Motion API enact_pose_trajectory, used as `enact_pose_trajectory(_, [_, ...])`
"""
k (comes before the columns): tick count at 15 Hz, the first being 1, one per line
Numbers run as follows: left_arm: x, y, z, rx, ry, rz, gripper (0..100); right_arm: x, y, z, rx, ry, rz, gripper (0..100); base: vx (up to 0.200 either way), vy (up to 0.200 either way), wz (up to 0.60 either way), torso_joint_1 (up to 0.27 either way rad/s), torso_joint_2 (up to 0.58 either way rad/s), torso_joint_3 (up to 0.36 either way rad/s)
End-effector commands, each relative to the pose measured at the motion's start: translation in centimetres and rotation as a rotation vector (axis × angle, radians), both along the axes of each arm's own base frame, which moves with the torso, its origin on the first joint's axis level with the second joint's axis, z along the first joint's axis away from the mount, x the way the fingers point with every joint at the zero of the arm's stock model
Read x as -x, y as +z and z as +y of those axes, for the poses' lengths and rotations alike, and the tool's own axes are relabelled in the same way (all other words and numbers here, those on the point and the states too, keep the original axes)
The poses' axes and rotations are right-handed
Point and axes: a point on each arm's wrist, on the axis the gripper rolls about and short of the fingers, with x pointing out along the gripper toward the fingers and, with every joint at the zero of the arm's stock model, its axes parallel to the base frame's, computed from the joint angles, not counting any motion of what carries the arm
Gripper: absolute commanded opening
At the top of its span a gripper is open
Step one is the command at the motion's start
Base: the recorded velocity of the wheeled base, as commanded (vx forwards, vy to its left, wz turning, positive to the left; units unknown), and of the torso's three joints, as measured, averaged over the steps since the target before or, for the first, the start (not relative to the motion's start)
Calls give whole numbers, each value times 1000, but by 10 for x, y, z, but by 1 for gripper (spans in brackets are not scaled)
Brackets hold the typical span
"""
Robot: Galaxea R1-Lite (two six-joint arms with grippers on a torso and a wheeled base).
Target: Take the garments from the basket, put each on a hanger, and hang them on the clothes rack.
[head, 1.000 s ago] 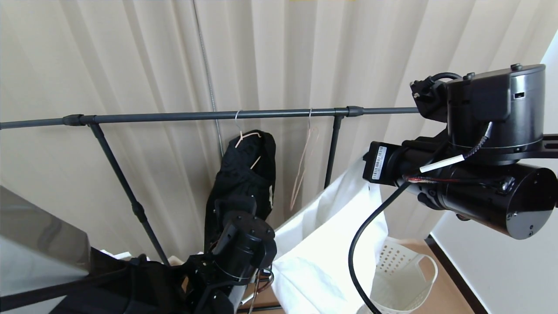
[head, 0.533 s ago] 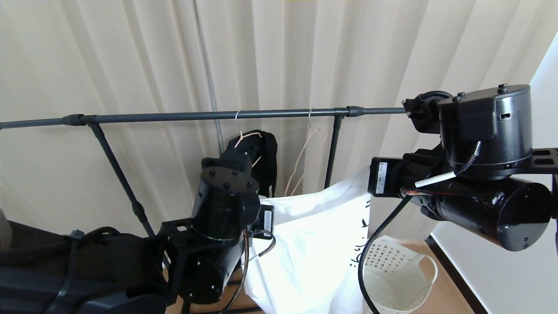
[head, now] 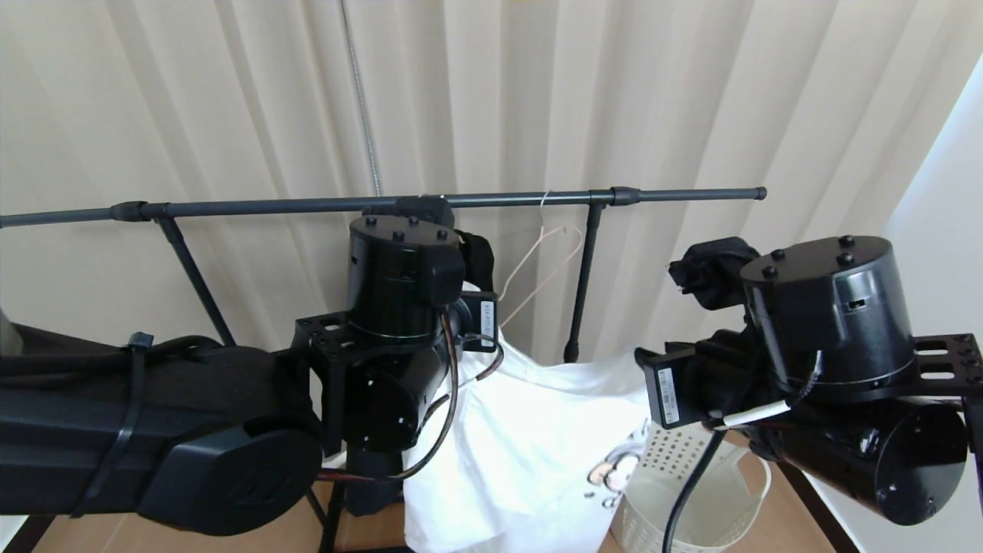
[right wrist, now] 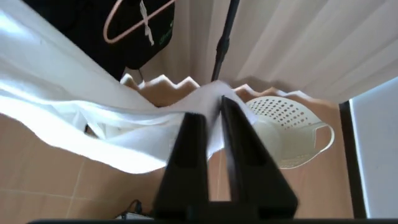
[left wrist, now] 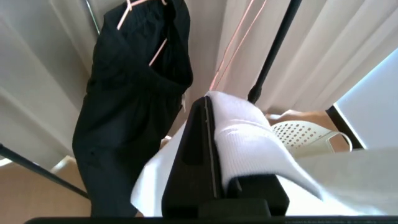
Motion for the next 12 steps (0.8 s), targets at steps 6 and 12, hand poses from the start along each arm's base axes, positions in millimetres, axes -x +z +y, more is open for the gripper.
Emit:
enact_pose_trajectory(6, [-1, 13, -12, -3, -25, -15, 0, 35, -33, 14, 44, 329, 52, 100, 0, 0, 0, 0, 0, 0])
enact_pose_trajectory(12, [7, 9, -19, -15, -57, -8, 0, 16, -37, 43, -213, 367, -138, 100, 0, 0, 0, 0, 0, 0])
